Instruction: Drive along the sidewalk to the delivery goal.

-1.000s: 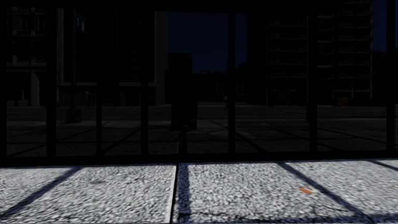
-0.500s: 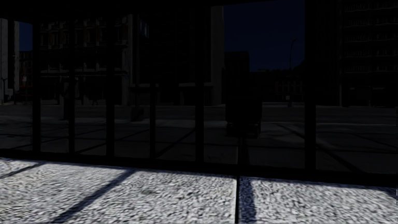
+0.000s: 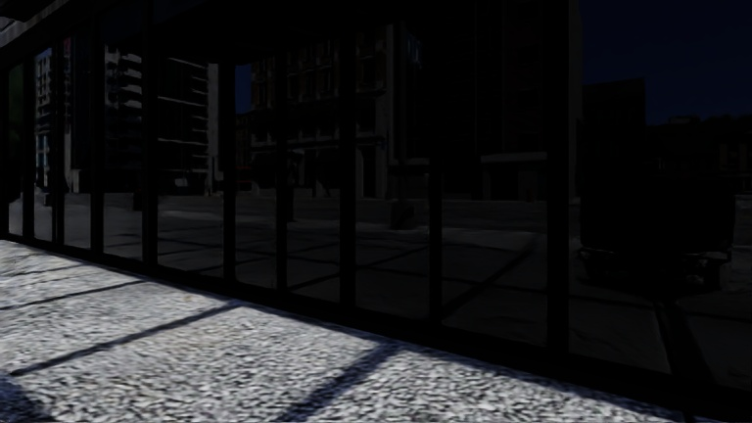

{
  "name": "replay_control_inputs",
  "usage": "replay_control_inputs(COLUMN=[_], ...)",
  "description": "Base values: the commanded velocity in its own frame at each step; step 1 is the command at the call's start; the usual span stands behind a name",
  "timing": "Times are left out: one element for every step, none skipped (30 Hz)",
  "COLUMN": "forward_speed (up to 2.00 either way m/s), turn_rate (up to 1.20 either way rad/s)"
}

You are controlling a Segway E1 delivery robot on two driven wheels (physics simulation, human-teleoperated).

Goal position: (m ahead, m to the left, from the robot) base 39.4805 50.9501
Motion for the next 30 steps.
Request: replay_control_inputs(forward_speed=[1.02,1.03,1.05,1.05,1.05,1.05,1.05,1.06,1.08,1.08,1.09,1.11,1.11,1.12,1.13,1.13,1.13,1.13,1.14,1.14,1.14,1.14,1.14,1.14,1.14,1.14,1.14,1.16,1.17,1.18], turn_rate=[0.84,0.84,0.84,0.84,0.84,0.84,0.84,0.84,0.84,0.84,0.84,0.84,0.84,0.84,0.84,0.84,0.84,0.84,0.84,0.84,0.84,0.84,0.84,0.84,0.84,0.84,0.84,0.84,0.84,0.84])
